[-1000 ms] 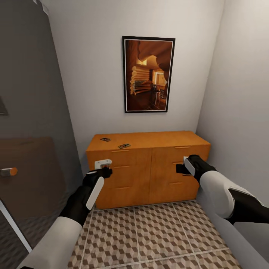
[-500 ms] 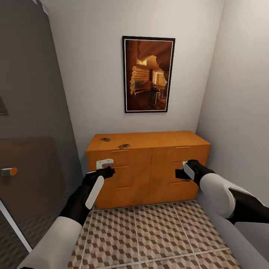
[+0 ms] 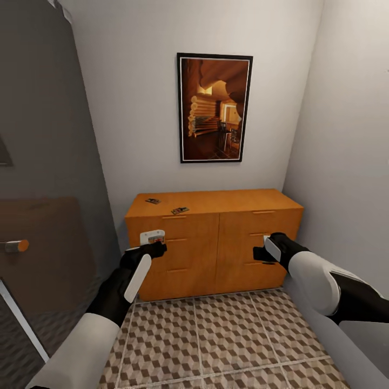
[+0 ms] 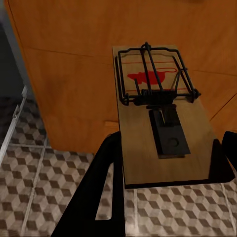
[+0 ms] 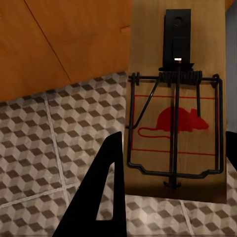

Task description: Take the four mousetraps from the cabinet in the bathroom and place them on the bathroom floor. Make sure all four end up on the same floor surface, and ensure that at least two of them are either under or directly next to the same bathroom sink.

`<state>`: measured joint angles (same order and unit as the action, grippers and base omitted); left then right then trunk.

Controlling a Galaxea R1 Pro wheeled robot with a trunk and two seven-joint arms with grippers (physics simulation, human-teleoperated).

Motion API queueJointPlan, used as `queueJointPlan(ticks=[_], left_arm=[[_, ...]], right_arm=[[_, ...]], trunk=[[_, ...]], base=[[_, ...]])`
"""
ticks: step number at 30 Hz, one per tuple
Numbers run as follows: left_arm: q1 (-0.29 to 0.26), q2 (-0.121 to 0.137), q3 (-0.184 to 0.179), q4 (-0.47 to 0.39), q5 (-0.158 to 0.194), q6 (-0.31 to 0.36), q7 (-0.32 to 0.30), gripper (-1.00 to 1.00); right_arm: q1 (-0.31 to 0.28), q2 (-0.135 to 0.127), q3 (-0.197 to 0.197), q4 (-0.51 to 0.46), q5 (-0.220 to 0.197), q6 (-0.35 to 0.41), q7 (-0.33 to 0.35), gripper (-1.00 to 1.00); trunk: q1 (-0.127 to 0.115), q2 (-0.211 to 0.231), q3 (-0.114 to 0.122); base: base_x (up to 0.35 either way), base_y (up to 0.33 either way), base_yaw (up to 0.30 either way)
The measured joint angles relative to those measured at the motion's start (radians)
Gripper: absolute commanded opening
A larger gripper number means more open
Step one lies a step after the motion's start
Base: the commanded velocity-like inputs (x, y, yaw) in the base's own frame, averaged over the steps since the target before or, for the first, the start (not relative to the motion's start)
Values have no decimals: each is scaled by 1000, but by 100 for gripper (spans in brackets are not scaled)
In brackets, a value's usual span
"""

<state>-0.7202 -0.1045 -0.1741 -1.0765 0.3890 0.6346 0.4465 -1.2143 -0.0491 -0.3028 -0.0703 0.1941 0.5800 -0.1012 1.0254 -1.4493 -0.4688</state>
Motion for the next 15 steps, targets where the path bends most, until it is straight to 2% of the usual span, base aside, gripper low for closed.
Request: queueJointPlan(ticks=[6, 15], left_arm=[[1, 0, -1, -34, 3, 34, 7, -100], [0, 0, -1, -45, 7, 42, 9, -100]], right_arm=[[0, 1, 0, 0, 1, 1, 3, -100], [0, 2, 0, 8, 2, 0, 6, -100]], trunk=[[0, 0, 0], [0, 0, 0]], base=[[-301, 0, 0], [-331, 0, 0]])
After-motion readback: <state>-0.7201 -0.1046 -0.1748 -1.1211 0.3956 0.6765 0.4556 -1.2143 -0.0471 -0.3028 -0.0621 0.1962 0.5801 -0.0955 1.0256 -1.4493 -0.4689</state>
